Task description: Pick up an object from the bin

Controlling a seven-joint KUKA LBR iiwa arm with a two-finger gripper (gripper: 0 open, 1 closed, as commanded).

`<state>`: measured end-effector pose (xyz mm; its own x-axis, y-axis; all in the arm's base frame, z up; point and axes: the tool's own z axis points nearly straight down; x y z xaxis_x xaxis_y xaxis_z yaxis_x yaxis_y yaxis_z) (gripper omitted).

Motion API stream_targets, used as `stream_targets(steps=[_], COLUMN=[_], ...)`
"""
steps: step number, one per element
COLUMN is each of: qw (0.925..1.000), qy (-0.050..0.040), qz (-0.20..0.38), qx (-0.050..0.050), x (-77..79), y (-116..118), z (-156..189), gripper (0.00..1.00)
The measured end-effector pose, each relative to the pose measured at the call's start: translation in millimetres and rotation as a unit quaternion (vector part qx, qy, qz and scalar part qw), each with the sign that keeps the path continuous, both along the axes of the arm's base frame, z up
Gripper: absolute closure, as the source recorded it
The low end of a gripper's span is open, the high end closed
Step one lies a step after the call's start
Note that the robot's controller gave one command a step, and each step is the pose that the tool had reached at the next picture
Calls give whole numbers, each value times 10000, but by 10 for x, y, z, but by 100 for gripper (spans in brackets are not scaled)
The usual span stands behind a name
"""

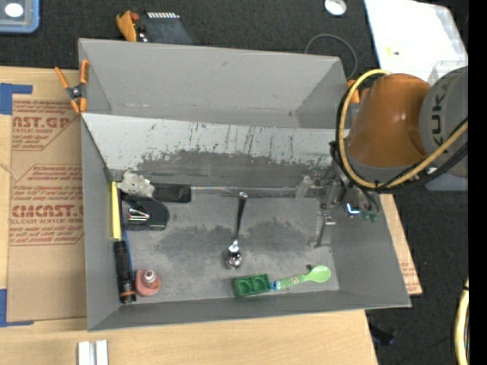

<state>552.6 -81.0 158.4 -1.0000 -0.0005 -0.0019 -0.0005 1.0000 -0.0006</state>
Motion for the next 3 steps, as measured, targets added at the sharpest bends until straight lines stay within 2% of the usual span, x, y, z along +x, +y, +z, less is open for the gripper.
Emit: stream_targets(steps=[2, 3], qw=[10000, 9942], qy=[-7, -24], qz=[37, 1076], qx=[-3, -7], x=[0, 392], y=[10, 140], z=[-13, -91], gripper=[0, 0])
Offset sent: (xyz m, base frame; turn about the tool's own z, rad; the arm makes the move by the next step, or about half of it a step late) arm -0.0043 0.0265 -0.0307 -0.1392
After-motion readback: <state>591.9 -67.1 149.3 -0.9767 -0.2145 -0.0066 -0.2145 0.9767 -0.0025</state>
